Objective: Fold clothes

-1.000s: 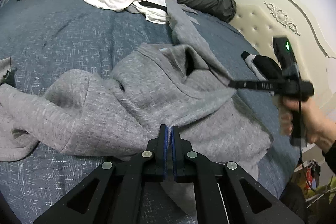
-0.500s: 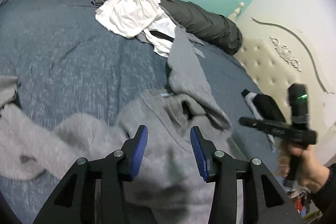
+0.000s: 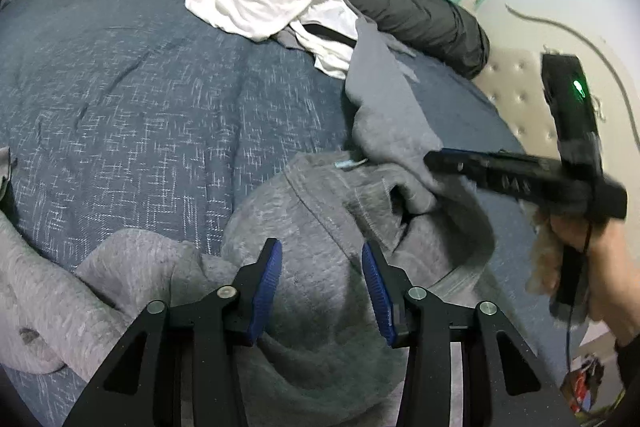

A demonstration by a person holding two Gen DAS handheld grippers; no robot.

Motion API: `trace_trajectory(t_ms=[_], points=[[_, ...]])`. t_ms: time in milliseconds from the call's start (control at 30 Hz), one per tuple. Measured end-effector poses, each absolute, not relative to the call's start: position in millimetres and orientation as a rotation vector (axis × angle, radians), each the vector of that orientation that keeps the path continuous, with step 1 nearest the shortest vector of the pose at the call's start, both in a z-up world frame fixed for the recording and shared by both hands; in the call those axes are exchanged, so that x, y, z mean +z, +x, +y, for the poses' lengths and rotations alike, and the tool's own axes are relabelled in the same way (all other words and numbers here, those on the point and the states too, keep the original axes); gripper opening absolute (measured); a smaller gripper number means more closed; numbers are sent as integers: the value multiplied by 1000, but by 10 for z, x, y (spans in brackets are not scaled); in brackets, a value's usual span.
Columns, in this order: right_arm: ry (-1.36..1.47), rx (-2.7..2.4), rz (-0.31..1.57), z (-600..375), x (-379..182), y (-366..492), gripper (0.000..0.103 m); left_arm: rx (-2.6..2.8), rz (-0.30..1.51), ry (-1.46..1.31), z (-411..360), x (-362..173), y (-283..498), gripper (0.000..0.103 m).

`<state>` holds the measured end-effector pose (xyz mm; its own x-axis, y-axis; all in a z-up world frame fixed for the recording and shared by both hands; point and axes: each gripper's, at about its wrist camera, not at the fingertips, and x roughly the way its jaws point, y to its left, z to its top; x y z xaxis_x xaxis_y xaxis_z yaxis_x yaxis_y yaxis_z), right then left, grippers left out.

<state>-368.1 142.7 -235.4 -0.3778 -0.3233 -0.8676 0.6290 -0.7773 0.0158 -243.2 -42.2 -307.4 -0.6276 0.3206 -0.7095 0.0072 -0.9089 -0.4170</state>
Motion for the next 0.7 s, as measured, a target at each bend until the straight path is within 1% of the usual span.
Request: trace_trajectory(t_ms=[33, 67, 133, 233, 400, 533, 633, 700], points=[[1284, -2171, 416, 1459, -2376, -3707, 10, 2618, -573, -1263, -414, -3089, -2440, 32], [1287, -2173, 396, 1499, -2376, -3721, 6, 2616, -569, -1269, -407, -3105, -2449, 29], [1280, -2186, 334, 1604, -2345, -3747, 5, 2610, -581, -1273, -417, -3123, -2449, 10], [1254, -2250, 211, 1821, -2239, -3788, 4, 2602, -587, -1274, -419, -3135, -2436, 7], [1233, -2385, -30, 2347, -2084, -3868, 4, 2602, -582, -1256, -395, -3084, -2414, 6], [1330, -2446, -134, 2712, -2246, -3909, 3, 2606, -577, -1247, -380, -3055, -2412, 5], [1447, -2434, -175, 2898, -2490, -3926, 4, 2601, -577, -1252, -370, -3071, -2424, 5], [1481, -2474, -169, 2978, -2530, -3926, 4, 2600, -575, -1255, -364, -3071, -2427, 5]])
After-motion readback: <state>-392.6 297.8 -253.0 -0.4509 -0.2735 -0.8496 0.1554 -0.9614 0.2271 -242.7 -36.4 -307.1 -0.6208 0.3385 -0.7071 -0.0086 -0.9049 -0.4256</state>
